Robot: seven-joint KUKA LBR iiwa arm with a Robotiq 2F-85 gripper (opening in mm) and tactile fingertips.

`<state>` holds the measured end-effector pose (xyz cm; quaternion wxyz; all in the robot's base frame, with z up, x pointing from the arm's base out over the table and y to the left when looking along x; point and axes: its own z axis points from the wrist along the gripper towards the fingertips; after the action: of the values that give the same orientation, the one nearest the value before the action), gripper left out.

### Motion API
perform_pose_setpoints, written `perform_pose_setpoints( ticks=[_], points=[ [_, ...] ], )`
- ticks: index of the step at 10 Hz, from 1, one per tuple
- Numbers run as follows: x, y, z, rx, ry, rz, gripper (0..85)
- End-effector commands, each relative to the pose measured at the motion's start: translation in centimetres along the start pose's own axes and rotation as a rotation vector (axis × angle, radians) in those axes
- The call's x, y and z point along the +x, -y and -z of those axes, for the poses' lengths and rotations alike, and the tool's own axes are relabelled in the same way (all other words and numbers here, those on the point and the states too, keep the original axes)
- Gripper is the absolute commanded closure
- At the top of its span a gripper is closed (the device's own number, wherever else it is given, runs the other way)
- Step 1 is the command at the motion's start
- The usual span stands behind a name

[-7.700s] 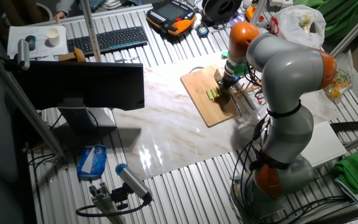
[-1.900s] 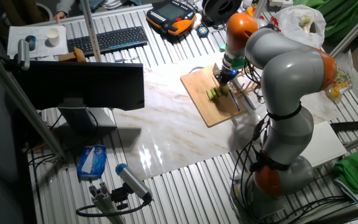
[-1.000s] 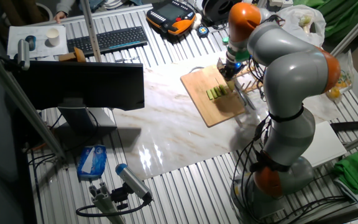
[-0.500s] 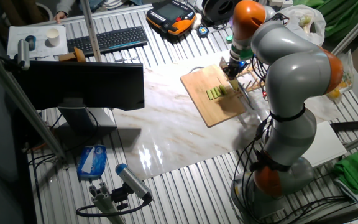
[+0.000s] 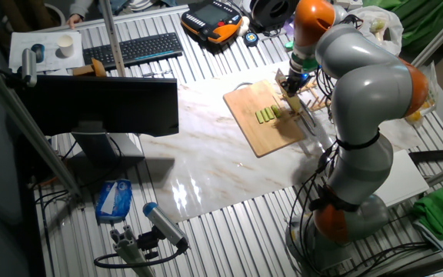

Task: Cut the cucumber into segments

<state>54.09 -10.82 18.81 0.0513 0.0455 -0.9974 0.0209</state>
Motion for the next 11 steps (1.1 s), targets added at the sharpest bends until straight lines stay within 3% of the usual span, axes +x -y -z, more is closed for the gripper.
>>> perform_pose_setpoints(
  ticks=[1, 7, 11],
  points=[
    [0.1, 0.3, 0.0, -0.001, -0.002, 0.001, 84.3],
    [0.5, 1.0, 0.0, 0.0, 0.003, 0.024, 84.3],
    [1.8, 3.7, 0.6, 0.008, 0.007, 0.041, 84.3]
  ],
)
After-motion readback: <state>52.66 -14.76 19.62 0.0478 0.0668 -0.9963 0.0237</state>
